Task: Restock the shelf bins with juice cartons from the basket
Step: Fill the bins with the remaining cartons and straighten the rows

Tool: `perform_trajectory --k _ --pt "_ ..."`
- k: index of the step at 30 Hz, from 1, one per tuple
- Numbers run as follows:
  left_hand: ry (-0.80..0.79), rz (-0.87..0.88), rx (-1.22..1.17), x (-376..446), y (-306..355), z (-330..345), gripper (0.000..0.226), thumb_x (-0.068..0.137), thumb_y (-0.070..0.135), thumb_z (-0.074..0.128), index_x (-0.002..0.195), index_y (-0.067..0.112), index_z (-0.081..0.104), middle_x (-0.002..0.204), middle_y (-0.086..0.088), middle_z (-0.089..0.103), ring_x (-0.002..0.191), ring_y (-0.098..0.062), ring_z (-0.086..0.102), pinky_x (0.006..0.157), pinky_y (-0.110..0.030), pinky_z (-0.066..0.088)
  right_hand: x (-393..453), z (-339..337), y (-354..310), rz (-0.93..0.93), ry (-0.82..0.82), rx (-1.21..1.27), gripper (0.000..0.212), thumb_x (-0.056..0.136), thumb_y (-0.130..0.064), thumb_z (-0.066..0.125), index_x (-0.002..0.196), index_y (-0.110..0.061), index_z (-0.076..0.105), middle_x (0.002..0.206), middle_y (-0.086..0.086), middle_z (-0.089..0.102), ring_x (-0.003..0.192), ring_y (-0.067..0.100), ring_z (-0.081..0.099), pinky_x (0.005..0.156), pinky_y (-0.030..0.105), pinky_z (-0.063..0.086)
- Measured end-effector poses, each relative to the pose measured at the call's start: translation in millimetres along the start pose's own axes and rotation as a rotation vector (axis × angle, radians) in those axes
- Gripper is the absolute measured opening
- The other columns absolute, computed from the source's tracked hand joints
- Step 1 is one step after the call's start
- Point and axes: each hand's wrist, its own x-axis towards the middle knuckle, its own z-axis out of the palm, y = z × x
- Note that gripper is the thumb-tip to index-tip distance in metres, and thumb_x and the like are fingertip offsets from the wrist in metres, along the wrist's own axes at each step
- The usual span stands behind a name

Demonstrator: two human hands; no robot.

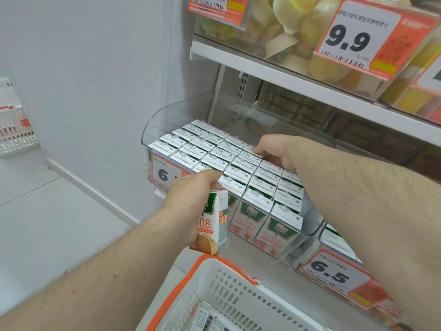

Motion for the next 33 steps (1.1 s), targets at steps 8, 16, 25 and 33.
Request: perform_trajectory --k 8,16,25,33 --pt "-0.134 0.046 -0.126 -31.5 -1.8 10.9 0.047 0.099 0.045 0.039 0.070 0.016 0.060 0.056 -0.004 0.065 0.040 -0.014 0.054 0.044 -0.022 0.042 -70.4 -1.3 -5.3 -0.366 0.509 -0.543 0.021 0.092 -0.034 0.061 0.087 -0.013 0.058 0.078 0.003 0.056 0.078 0.024 0.057 0.060 0.029 0.044" --pt "-0.192 0.242 -0.083 -68.8 -16.8 35.9 0.060 0.102 0.053 0.026 0.072 0.019 0.065 0.067 -0.002 0.073 0.060 -0.021 0.064 0.065 -0.031 0.049 -230.6 37.2 86.5 -0.817 0.570 0.137 0.016 0.079 -0.008 0.062 0.085 -0.022 0.068 0.076 -0.011 0.066 0.063 0.004 0.055 0.062 0.021 0.048" --pt "-0.275 0.490 0.121 -113.2 -42.6 73.5 0.046 0.102 0.050 0.028 0.088 0.022 0.062 0.092 0.004 0.062 0.079 -0.004 0.055 0.067 -0.025 0.040 -280.6 44.6 158.0 -0.551 0.443 -0.024 0.033 0.074 -0.036 0.080 0.098 -0.041 0.058 0.069 -0.011 0.063 0.066 0.000 0.058 0.065 0.020 0.048" --pt "-0.661 0.692 0.337 -102.7 -78.6 77.6 0.052 0.062 0.050 0.072 0.108 0.029 0.062 0.099 0.006 0.071 0.091 -0.016 0.069 0.082 -0.039 0.057 -298.8 -4.9 190.3 -0.393 0.259 0.664 0.011 0.090 0.004 0.064 0.099 -0.002 0.062 0.090 0.020 0.073 0.073 0.032 0.070 0.063 0.037 0.059"
